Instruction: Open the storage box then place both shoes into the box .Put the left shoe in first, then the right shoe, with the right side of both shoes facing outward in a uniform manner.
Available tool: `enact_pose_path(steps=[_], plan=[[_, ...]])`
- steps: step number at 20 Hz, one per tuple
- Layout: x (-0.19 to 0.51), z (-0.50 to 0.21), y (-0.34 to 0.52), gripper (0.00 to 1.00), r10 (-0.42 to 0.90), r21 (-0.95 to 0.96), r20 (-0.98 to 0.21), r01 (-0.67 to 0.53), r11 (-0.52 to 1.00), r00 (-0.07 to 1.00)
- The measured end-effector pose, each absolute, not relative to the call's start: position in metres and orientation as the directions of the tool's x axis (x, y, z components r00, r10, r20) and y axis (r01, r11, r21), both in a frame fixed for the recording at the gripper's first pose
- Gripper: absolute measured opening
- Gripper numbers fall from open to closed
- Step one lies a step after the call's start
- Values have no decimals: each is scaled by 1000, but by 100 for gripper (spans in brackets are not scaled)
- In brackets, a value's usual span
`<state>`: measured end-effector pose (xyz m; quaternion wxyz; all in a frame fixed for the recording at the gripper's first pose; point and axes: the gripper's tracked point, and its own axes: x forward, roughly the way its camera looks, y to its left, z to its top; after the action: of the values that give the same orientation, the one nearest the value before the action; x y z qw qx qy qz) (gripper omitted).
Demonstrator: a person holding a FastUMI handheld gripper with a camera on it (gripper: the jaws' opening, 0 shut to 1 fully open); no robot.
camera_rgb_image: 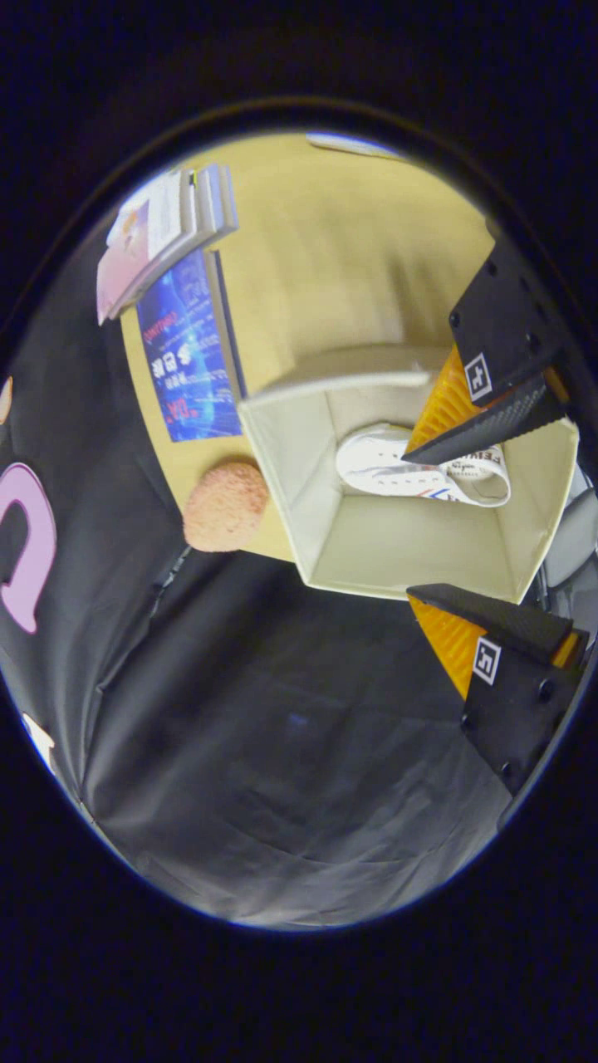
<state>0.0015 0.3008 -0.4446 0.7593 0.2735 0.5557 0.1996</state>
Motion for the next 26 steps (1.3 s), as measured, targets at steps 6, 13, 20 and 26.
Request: enact_pose_path(steps=[6,13,20,26], plan=[[37,-435,173,87,487,588,-746,108,801,454],[-6,-483,6,87,264,415,-851,272,868,454],[-66,-540,-110,87,86,262,-922,445,856,376],[-104,-576,-136,88,51,186,-954,450,873,296]])
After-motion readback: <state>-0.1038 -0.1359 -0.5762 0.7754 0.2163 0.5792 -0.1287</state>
